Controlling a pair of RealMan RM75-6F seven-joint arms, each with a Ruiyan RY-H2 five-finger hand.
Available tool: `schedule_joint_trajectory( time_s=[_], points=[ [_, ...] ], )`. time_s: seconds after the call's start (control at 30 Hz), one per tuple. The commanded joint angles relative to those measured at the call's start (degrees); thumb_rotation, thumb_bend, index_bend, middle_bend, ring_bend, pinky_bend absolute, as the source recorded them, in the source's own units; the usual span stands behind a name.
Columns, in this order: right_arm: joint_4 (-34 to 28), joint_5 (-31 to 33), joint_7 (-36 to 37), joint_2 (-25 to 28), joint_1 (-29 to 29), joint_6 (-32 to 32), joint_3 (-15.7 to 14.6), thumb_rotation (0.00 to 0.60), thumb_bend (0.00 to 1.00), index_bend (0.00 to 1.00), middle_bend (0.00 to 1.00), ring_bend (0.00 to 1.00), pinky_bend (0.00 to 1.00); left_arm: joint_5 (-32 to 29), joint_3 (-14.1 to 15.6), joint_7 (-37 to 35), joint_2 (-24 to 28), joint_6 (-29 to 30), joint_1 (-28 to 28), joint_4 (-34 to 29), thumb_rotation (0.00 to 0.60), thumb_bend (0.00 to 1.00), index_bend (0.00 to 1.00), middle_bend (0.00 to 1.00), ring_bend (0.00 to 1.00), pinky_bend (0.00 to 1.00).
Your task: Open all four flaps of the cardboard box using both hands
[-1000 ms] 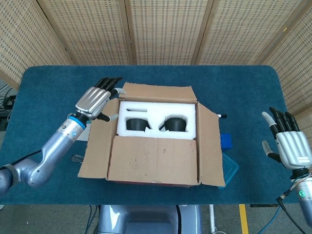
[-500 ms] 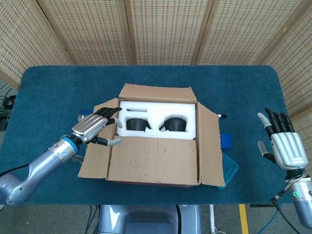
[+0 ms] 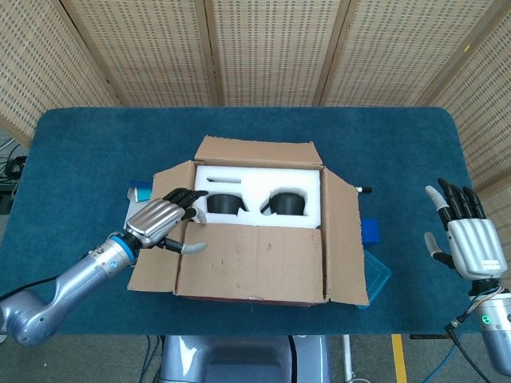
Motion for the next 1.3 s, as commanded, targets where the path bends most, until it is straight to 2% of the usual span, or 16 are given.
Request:
schedule_joint_trajectory(
  time_s=[0.03,0.4,0.67,0.93,1.3],
  points=[
    [0.09,0.03,0.18,0.07,-0.09,0.03,-0.02,0.6,0.47,0.02,0.0,0.0,0.0,-0.82,0.28,1.2,-0.91,1.23,-0.44,0.6,0.115,0.18,0.33,0.0,0.0,0.0],
    [0.2,0.09,1.5,0.62,-0.62,0.23,-0.1,0.6,0.47,0.02,0.0,0.0,0.0,-5.4,1.24,4.73,-3.57,2.0,-2.72,2.64,0.116,0.17,0.32,0.0,0.0,0.0],
    [0.17,0.31,1.83,0.78,-0.89,0.4,-0.03,0.6,0.47,0.02,0.0,0.0,0.0,-6.27,1.78,4.59,-3.15,-0.01,-4.32,1.18,0.116,0.17,0.34,0.0,0.0,0.0],
    [0.27,0.42,1.86,0.7,-0.92,0.42,0.08,0.6,0.47,0.02,0.0,0.0,0.0,-4.2,0.92,-0.9,-0.66,-0.67,-3.19,-0.33,0.116,0.17,0.39,0.0,0.0,0.0],
    [0.01,0.55,1.35,0.57,-0.64,0.17,0.29,0.6,0.47,0.02,0.0,0.0,0.0,1.79,-2.54,-15.21,4.87,-1.59,0.34,-3.49,0.116,0.17,0.39,0.0,0.0,0.0]
  ],
)
